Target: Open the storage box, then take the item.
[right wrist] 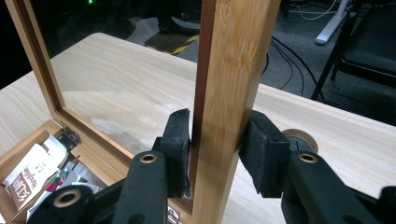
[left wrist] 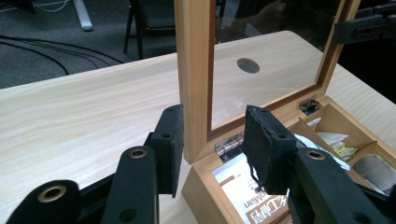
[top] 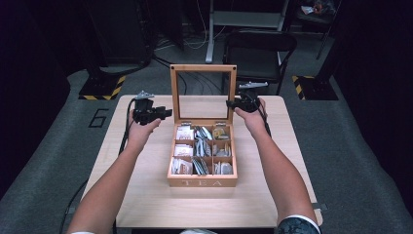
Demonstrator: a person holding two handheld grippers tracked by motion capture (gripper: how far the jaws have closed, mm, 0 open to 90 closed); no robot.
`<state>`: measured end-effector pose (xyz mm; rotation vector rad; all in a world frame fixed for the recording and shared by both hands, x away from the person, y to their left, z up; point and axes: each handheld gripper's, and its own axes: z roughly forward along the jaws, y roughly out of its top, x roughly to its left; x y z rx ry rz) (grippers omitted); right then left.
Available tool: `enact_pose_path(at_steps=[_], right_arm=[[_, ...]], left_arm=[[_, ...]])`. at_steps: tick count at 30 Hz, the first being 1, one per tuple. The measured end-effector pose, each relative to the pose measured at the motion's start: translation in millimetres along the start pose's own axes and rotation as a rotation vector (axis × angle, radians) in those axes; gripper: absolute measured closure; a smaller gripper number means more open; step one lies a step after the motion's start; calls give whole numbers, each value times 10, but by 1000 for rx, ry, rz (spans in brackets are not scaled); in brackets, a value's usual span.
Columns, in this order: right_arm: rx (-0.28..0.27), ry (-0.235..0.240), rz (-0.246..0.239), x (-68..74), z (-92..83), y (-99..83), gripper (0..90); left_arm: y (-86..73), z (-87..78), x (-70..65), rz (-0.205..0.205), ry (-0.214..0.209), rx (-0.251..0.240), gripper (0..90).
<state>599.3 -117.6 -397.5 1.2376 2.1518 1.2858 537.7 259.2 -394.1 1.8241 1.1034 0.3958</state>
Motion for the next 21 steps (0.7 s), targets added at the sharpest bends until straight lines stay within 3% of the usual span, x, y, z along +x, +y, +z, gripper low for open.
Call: enact_pose_path(at_steps=[2, 7, 11, 13, 21], right_arm=[[2, -3, 5, 0, 4, 1, 626], [11, -14, -10, 15, -7, 7, 629], [19, -27, 1, 57, -14, 11, 547], [25, -41, -31, 76, -16, 12, 533], [22, -59, -49, 91, -115, -5, 496]], left_arm=[[-12, -3, -18, -23, -1, -7, 579], [-23, -12, -29, -12, 0, -2, 574], [-16, -40, -58, -4, -6, 0, 561], [-11, -57, -68, -8, -5, -3, 547], [-6, -112, -95, 6, -3, 14, 536]])
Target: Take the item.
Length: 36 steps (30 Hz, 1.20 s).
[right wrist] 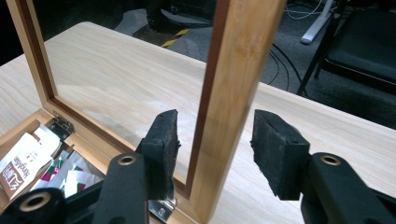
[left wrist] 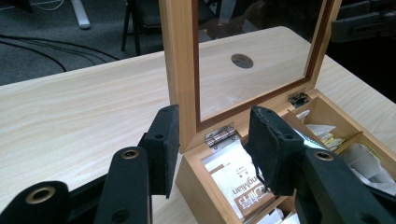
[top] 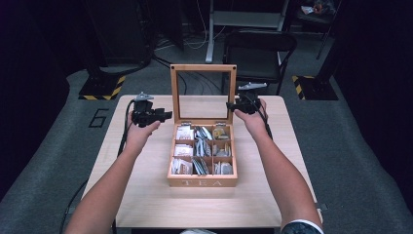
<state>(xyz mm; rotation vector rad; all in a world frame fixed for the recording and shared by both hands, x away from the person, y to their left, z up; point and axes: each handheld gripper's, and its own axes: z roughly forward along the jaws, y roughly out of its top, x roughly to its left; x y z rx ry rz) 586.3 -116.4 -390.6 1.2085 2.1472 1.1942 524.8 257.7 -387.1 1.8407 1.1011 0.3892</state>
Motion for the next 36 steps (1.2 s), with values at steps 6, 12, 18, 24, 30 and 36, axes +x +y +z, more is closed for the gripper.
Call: enact_pose_path(at_steps=[6, 12, 18, 24, 30, 36], right_arm=[[-13, -13, 9, -7, -147, -31, 472], [-16, -31, -5, -6, -301, -108, 460], [-11, 8, -52, 85, -486, -200, 530], [-21, 32, -100, 279, -675, -330, 463], [-8, 85, -118, 507, -804, -499, 456], [2, 168, -110, 686, -859, -646, 504]], left_arm=[[-15, -59, -32, -8, -16, 1, 511], [-78, -99, -28, -23, -15, 1, 505], [-112, -192, -23, -24, 15, 6, 487], [-158, -290, -52, -2, 20, -2, 482], [-237, -335, -104, 11, 43, 16, 476], [-307, -416, -182, 10, 24, -14, 475]])
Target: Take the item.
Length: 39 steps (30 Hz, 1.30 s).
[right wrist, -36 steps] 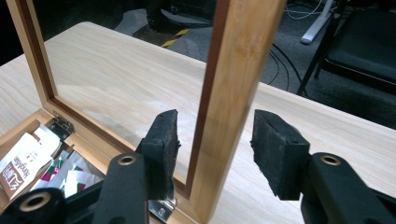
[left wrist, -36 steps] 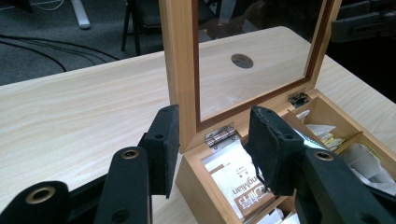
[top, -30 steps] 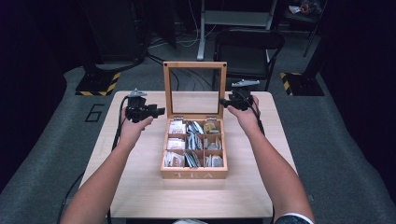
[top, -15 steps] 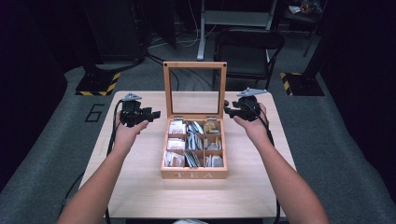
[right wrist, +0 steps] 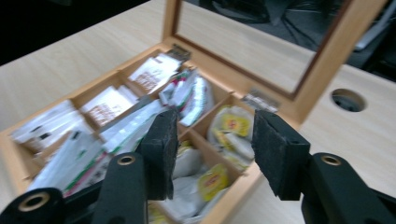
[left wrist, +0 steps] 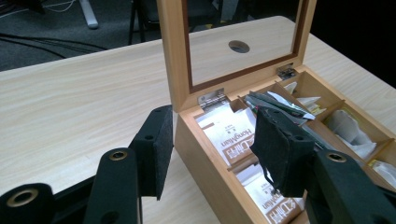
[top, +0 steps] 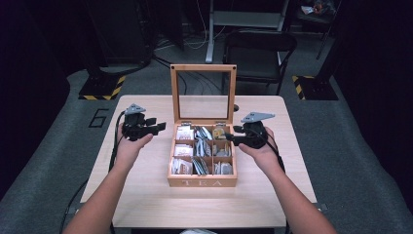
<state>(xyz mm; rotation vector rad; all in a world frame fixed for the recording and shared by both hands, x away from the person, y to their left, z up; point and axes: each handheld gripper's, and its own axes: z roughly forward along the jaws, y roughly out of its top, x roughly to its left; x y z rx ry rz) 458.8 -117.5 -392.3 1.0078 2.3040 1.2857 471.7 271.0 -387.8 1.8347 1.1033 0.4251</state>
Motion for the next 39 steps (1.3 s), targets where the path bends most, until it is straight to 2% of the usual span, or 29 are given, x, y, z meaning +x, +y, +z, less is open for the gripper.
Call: enact_pose_path(at_steps=[3, 7, 9, 11, 14, 22, 24, 31, 36, 39], right_arm=[[10, 7, -25, 105, 22, -68, 503], [21, 6, -56, 235, 49, -142, 502], [21, 2, -63, 285, 68, -162, 473], [24, -2, -76, 324, 80, -163, 446], [9, -4, -84, 385, 84, -146, 440], [2, 11, -30, 493, 114, -156, 483], [20, 2, -52, 531, 118, -162, 489], [9, -1, -102, 667, 112, -222, 508], [10, 24, -92, 728, 163, -276, 510], [12, 32, -106, 772, 203, -295, 511]], left_arm=[[-35, -32, -41, 11, 12, 10, 471], [-99, -68, -85, 11, 8, -13, 471], [-137, -71, -85, 6, -1, -10, 471], [-163, -79, -85, 5, 8, -9, 471], [-207, -104, -85, -5, 7, -21, 471], [-272, -144, -94, -11, -6, -11, 466], [-276, -166, -94, -15, -8, -21, 460], [-318, -205, -109, -11, -15, -22, 449], [-341, -198, -120, 0, -20, -8, 439], [-358, -195, -123, 7, -15, -3, 438]])
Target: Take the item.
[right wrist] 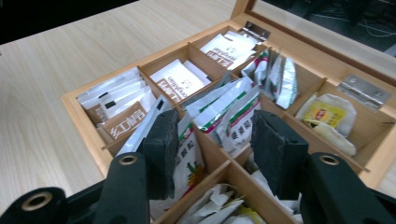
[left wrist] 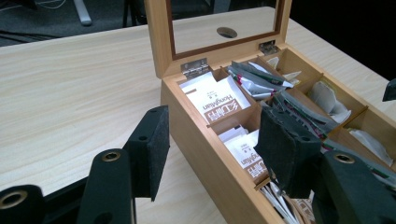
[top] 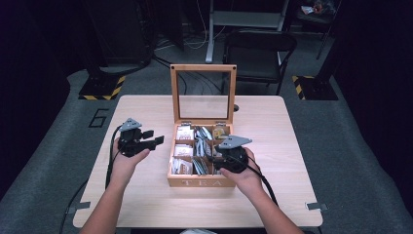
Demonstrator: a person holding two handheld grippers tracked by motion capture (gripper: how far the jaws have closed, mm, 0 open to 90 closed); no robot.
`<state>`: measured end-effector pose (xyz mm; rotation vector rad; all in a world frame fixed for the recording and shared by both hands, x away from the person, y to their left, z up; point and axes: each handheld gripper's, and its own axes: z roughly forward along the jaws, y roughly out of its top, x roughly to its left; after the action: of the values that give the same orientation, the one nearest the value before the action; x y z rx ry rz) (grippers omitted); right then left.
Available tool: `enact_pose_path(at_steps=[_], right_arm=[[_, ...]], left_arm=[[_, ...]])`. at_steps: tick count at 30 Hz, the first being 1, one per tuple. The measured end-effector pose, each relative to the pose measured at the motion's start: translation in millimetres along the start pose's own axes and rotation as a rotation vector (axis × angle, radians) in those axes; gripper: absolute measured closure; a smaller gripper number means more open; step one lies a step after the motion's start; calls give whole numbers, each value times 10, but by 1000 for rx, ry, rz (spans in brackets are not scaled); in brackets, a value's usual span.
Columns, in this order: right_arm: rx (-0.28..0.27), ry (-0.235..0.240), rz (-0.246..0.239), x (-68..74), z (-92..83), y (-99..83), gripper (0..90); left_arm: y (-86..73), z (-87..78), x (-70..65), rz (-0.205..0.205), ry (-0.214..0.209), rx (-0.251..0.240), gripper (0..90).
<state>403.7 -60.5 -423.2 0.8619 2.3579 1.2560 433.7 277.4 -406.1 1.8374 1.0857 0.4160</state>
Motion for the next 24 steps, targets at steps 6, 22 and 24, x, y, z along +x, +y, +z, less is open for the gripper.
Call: enact_pose_path(at_steps=[6, 22, 24], right_arm=[[26, 23, -15, 105, 93, -60, 578], [32, 73, -24, 234, 192, -98, 638], [39, 61, -25, 251, 198, -98, 656]], left_arm=[[-24, -16, 30, -16, -2, -2, 438], [-38, -11, 35, -22, -3, 1, 438], [-38, -13, 38, -18, -6, 5, 438]])
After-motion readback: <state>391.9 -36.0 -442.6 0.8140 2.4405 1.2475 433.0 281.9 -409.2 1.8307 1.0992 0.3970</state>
